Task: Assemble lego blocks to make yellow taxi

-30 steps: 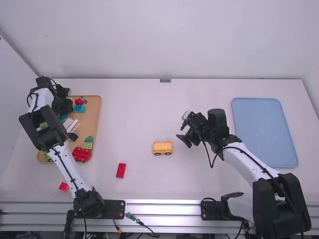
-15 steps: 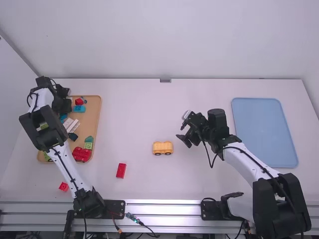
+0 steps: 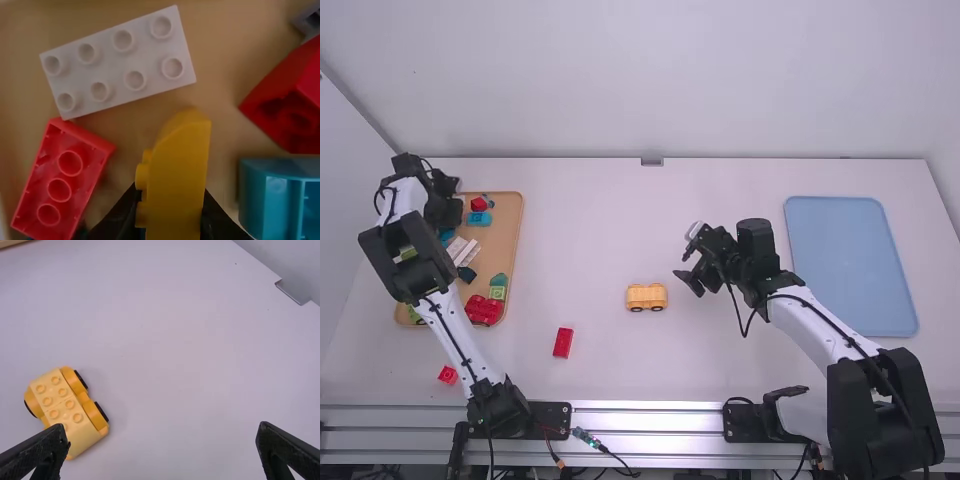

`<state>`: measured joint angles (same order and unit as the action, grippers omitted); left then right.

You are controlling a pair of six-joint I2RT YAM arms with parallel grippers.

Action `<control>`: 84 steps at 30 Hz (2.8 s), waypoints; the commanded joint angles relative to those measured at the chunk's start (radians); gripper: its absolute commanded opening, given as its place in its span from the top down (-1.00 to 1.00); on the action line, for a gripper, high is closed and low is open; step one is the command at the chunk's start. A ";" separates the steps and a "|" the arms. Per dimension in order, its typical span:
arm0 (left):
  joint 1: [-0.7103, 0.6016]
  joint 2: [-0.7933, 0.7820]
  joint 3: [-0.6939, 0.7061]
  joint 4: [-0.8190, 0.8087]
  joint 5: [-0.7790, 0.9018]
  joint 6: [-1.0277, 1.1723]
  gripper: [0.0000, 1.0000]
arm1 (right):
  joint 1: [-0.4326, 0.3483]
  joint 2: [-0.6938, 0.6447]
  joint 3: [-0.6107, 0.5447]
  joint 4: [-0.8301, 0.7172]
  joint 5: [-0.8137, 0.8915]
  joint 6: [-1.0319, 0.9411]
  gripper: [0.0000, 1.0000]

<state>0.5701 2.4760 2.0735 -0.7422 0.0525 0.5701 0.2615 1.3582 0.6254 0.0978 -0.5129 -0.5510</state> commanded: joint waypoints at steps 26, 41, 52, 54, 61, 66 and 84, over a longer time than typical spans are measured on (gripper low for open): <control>-0.011 -0.044 0.012 -0.035 0.011 -0.070 0.96 | 0.001 -0.013 0.004 0.003 -0.002 0.005 -0.98; -0.029 -0.153 0.079 -0.195 0.098 -0.143 0.96 | 0.001 -0.013 0.003 0.011 -0.002 0.005 -0.98; -0.124 -0.505 -0.372 0.087 0.090 -0.106 0.97 | 0.001 -0.013 0.003 0.022 -0.006 0.006 -0.98; -0.173 -0.602 -0.475 0.130 0.100 -0.020 0.97 | 0.001 -0.013 0.003 0.029 -0.011 0.010 -0.98; -0.454 -0.863 -0.660 0.070 0.138 0.293 0.96 | 0.001 -0.013 0.004 0.170 -0.025 0.329 -0.98; -0.730 -0.950 -0.692 0.071 0.021 0.335 0.96 | -0.003 -0.013 0.004 0.241 -0.163 0.455 -0.98; -1.202 -0.968 -0.844 0.331 -0.234 0.393 0.97 | -0.329 -0.013 0.034 0.153 -0.725 0.581 -0.99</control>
<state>-0.6132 1.5349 1.2415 -0.4095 -0.2157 0.9466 -0.0486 1.3582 0.6331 0.2581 -1.1118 0.0212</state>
